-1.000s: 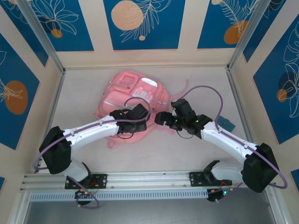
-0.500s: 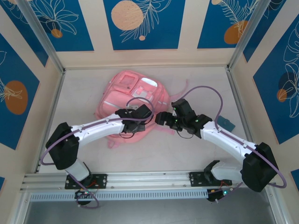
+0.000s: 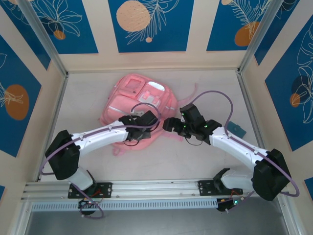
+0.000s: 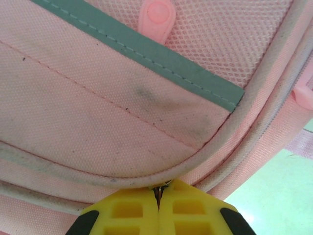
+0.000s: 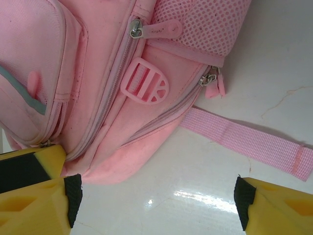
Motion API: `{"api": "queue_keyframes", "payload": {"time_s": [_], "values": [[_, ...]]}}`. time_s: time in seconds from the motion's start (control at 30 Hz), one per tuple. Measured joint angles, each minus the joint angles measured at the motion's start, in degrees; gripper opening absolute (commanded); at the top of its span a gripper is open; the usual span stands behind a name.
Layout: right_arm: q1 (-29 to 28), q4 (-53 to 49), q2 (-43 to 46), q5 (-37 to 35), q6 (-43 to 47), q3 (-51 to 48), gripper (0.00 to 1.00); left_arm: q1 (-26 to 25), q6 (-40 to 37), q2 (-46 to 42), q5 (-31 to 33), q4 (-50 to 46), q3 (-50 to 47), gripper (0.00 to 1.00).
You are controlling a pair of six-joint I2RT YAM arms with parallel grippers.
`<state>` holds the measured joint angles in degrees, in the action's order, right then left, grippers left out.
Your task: Pack the student bag
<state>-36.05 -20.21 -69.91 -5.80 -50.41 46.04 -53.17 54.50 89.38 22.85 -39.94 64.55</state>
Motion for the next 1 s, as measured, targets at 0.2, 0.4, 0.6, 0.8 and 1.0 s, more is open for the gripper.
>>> {"api": "queue_keyframes", "payload": {"time_s": [0.2, 0.4, 0.6, 0.8, 1.0], "values": [[0.57, 1.62, -3.43, 3.80, -3.37, 1.95, 0.77, 0.02, -7.34, -4.61, -4.63, 6.58, -4.02, 0.00], [0.94, 6.56, -9.16, 10.10, -7.45, 6.47, 0.69, 0.00, -13.18, -5.31, -12.15, 13.20, -4.94, 0.00], [0.94, 8.68, -14.53, 13.00, -11.52, 8.87, 0.59, 0.00, -14.64, -5.33, -13.94, 15.74, -5.60, 0.00], [0.94, 9.33, -19.93, 16.44, -12.68, 10.80, 0.38, 0.00, -15.87, -5.88, -14.34, 17.75, -7.69, 0.00], [1.07, 9.94, -22.45, 18.29, -12.15, 12.94, 0.19, 0.00, -19.28, -6.95, -13.70, 17.79, -8.37, 0.00]]}}
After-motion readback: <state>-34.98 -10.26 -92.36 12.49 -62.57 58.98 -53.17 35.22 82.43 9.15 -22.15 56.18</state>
